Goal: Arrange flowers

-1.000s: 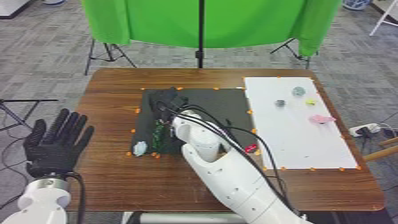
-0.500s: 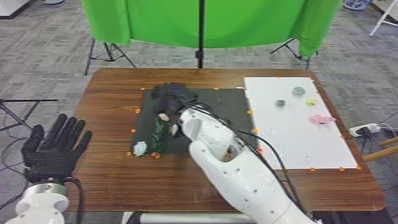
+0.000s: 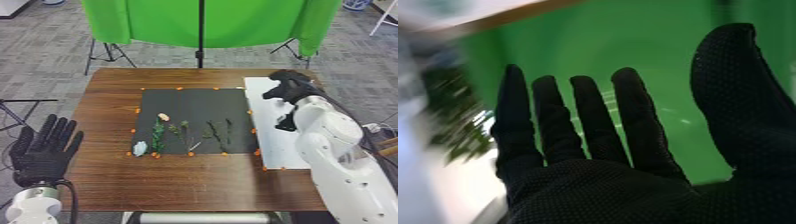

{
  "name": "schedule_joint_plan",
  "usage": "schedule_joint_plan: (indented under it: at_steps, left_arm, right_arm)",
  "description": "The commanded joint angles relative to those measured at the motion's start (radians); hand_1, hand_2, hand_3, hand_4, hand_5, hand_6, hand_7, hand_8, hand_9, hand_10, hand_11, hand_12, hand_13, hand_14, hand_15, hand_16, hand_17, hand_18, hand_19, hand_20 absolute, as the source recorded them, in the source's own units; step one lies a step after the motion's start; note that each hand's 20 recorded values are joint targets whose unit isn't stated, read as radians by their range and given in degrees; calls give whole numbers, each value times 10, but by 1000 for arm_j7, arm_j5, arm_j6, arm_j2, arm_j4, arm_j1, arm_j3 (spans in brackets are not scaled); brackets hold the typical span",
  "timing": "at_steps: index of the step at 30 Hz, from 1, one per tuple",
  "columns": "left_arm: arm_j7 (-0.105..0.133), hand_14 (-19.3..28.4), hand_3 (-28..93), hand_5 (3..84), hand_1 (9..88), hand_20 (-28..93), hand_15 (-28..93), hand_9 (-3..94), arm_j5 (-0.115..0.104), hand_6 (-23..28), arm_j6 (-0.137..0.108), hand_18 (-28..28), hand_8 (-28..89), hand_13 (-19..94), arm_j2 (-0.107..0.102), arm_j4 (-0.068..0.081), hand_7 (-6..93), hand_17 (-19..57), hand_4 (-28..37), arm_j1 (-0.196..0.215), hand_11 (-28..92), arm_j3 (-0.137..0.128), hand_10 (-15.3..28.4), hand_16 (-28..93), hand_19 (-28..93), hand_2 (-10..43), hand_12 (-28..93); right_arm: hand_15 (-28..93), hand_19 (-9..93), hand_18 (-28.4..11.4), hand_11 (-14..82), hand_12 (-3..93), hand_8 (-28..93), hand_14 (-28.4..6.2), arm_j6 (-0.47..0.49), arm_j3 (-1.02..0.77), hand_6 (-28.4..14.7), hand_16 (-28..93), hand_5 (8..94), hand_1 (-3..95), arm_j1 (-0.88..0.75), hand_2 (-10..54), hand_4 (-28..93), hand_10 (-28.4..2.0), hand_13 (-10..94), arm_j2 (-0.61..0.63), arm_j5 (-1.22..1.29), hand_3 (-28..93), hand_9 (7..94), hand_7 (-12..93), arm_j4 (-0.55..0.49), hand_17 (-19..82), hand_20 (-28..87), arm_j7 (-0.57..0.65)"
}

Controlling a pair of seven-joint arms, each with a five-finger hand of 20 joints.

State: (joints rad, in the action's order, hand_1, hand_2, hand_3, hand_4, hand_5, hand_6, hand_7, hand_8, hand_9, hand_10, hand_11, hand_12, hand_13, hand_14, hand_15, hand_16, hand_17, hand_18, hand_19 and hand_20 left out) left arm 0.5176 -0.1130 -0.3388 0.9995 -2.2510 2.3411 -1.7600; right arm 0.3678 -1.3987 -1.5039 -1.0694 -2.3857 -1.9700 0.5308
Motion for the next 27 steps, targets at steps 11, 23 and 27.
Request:
schedule_joint_plan:
  at_steps: [11, 23, 27]
  left_arm:
    - [-14, 131, 771, 454, 260, 123, 221, 395, -9, 91, -26, 134, -111, 310, 8, 8, 135, -57, -283, -19, 198, 15, 142, -34, 318, 118, 94]
    - [-3, 131, 770, 455, 261, 122, 222, 396, -19, 91, -21, 134, -111, 310, 9, 2, 136, -56, -283, -1, 199, 16, 143, -34, 317, 120, 93]
    - [-2, 131, 771, 455, 260, 123, 222, 396, -23, 91, -19, 134, -112, 310, 9, -1, 136, -57, -283, 6, 199, 13, 143, -34, 318, 120, 94]
  right_arm:
    - [144, 634, -205, 61, 122, -104, -151, -42, -73, -22, 227, 440, 458, -77, -95, -283, -129, 353, 89, -104, 760, 413, 98, 231, 136, 325, 15]
    - [265, 725, -196, 61, 341, 5, -68, -336, -42, 28, 436, 792, 634, -133, -95, -283, -93, 693, 107, -142, 652, 852, 167, 156, 254, 408, -47]
    - [269, 727, -195, 59, 345, 7, -68, -357, 2, 28, 435, 795, 633, -124, -95, -283, -94, 694, 121, -111, 654, 855, 165, 43, 256, 410, -118]
